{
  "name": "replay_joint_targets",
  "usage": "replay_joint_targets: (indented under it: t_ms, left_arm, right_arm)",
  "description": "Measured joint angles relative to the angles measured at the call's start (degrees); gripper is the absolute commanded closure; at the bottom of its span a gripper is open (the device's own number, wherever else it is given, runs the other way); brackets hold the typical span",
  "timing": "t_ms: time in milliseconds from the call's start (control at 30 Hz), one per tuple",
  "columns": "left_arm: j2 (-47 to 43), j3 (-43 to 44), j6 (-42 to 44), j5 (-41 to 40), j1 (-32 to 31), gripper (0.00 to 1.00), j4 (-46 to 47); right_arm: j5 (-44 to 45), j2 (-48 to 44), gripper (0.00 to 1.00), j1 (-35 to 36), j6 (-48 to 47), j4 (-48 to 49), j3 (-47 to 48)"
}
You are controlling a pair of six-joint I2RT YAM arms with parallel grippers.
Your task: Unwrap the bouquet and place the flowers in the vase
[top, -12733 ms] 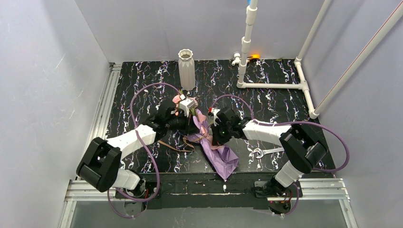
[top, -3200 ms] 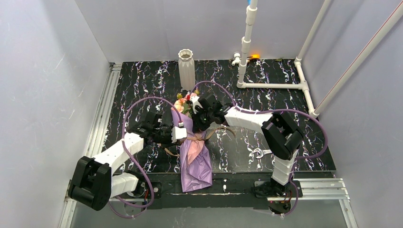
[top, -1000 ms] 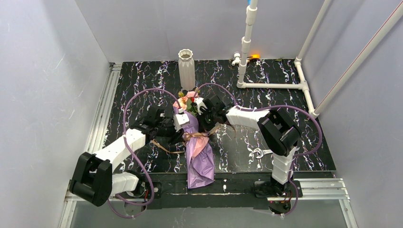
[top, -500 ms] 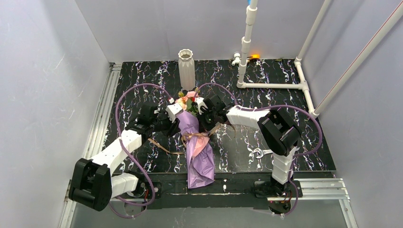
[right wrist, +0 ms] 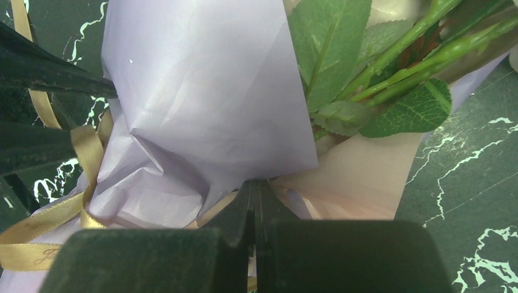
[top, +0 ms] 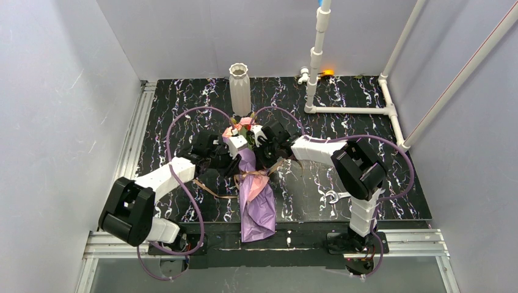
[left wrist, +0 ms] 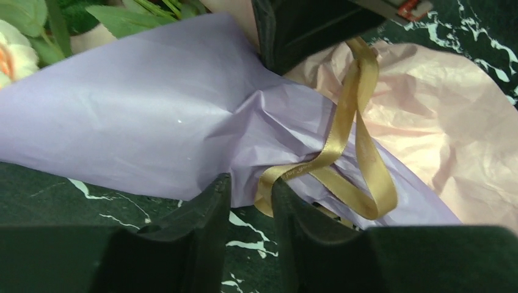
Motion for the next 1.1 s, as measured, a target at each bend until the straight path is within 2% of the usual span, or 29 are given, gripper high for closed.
replay_joint_targets:
  t_ms: [67, 133, 333, 467, 733, 833, 900, 967, 1100]
  left_arm:
    - [0.66, 0.63, -0.79, -1.27, -0.15, 0.92, 0.28]
    - [0.55, 1.2, -2.6, -3.17, -0.02, 1.0, 0.52]
    - [-2.75, 1.46, -9.64, -9.53, 1.92, 1.0, 0.52]
    - [-7.41, 1.31, -13.57, -18.01, 2.29, 1.0, 0.02]
    - [-10.32, -0.87, -12.33, -28.87, 2.29, 0.99, 0.72]
    - [-9.6, -1.79, -10.01, -29.44, 2.29, 0.71, 0.68]
    - [-8.33, -1.92, -8.28, -28.3, 2.34, 0.58, 0.76]
    - [-6.58, -1.92, -6.69, -26.49, 2.32, 0.51, 1.05]
    - [-2.93, -1.92, -3.61, -22.97, 1.84, 0.47, 2.64]
  right_arm:
    - [0.0, 0.0, 0.99, -0.02, 0.0, 0.02, -0.02]
    - [0.0, -0.09, 0.99, -0.04, 0.0, 0.24, -0.26]
    - [0.7, -0.74, 0.99, -0.22, -0.09, 0.24, -1.07]
    - [1.75, -1.36, 0.99, -0.22, -0.13, 0.37, -1.92]
    - [2.64, -1.95, 0.99, -0.24, -0.15, 0.59, -2.8]
    - [2.64, -1.97, 0.99, -0.24, -0.15, 0.59, -2.8]
    - [2.64, -1.97, 0.99, -0.24, -0.17, 0.59, -2.8]
    - [2.62, -1.95, 0.99, -0.24, -0.15, 0.59, -2.8]
    - [2.62, -1.97, 0.99, -0.26, -0.15, 0.59, -2.8]
